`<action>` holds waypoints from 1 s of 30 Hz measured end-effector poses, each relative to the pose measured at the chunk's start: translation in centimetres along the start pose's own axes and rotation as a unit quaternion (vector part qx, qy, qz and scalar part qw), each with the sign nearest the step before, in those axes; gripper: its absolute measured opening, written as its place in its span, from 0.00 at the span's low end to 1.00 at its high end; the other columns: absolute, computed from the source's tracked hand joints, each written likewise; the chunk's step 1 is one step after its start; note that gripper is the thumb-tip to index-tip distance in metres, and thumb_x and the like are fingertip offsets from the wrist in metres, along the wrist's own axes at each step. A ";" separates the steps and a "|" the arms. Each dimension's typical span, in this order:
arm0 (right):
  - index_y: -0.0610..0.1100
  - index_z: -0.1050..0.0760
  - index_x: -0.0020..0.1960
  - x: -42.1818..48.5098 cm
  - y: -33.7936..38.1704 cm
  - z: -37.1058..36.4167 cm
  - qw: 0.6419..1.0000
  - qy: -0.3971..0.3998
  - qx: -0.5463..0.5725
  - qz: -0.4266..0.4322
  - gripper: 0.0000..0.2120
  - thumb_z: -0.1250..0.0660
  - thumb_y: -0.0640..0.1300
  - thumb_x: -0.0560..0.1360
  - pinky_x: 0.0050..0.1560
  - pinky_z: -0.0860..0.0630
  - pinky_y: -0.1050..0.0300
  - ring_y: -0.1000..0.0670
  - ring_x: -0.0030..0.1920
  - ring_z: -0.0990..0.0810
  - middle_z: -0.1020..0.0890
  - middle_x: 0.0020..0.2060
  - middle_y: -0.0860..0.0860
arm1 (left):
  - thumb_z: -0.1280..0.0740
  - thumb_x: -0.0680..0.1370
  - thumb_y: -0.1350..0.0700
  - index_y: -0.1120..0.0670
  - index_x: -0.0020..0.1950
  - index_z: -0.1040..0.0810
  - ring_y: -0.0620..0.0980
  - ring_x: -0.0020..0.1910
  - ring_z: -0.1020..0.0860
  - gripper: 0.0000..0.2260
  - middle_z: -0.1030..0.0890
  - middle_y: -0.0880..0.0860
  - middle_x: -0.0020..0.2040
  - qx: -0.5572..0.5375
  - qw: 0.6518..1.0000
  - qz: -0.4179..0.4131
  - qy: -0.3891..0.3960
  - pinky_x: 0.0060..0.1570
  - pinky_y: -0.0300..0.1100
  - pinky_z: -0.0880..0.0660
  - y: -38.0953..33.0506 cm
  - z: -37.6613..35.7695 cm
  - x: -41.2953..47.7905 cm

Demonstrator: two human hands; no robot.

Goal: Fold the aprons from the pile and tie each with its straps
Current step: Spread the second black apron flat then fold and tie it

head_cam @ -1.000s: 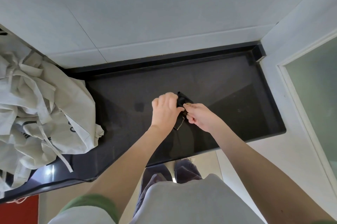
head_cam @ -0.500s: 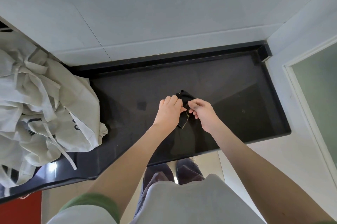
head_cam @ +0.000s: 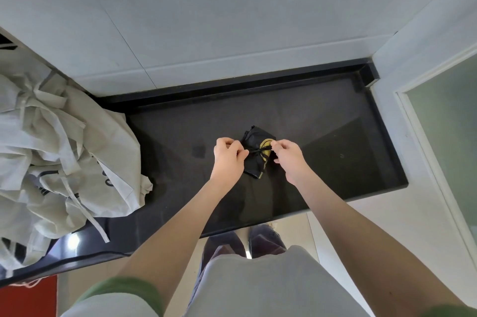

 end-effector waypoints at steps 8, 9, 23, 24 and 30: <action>0.40 0.29 0.49 -1.9 1.5 0.3 0.978 0.080 0.187 0.036 0.06 0.43 0.38 0.82 0.56 0.22 0.54 0.48 0.54 0.20 0.21 0.52 0.42 | 0.36 0.74 0.34 0.59 0.54 0.31 0.52 0.44 0.22 0.28 0.25 0.53 0.45 -0.117 0.967 0.217 0.070 0.38 0.43 0.24 -2.5 1.0 0.7; 0.41 0.29 0.48 -2.1 1.6 0.5 0.978 0.089 0.183 0.043 0.05 0.43 0.37 0.82 0.54 0.22 0.56 0.47 0.54 0.20 0.21 0.52 0.42 | 0.36 0.74 0.34 0.60 0.53 0.27 0.51 0.41 0.21 0.28 0.24 0.53 0.44 -0.137 0.962 0.216 0.093 0.42 0.46 0.20 -2.4 1.1 0.6; 0.49 0.25 0.64 -5.1 10.3 4.7 0.951 0.227 -0.120 0.173 0.18 0.38 0.57 0.78 0.62 0.24 0.52 0.49 0.57 0.20 0.19 0.56 0.50 | 0.35 0.79 0.51 0.52 0.60 0.26 0.49 0.54 0.20 0.11 0.20 0.51 0.56 -0.085 0.957 -0.103 0.258 0.55 0.42 0.22 -8.2 8.9 -0.4; 0.48 0.24 0.61 -5.5 10.7 4.7 0.951 0.230 -0.119 0.167 0.19 0.38 0.59 0.78 0.61 0.24 0.52 0.48 0.55 0.19 0.18 0.54 0.49 | 0.34 0.79 0.51 0.52 0.59 0.26 0.48 0.54 0.20 0.10 0.19 0.50 0.55 -0.080 0.955 -0.112 0.264 0.54 0.40 0.22 -8.6 9.5 -0.6; 0.45 0.21 0.45 -7.1 12.9 4.4 0.962 0.140 -0.040 0.231 0.12 0.37 0.50 0.80 0.48 0.22 0.55 0.49 0.45 0.18 0.18 0.40 0.48 | 0.36 0.80 0.52 0.51 0.56 0.24 0.39 0.46 0.20 0.07 0.17 0.44 0.47 -0.111 0.943 -0.157 0.270 0.47 0.33 0.25 -11.0 11.6 -1.8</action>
Point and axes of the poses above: each hand's wrist, its own x-axis towards the middle knuckle, its own z-axis out of the back of the hand, y = z × x, the point moved 1 cm from there along x, towards the middle knuckle
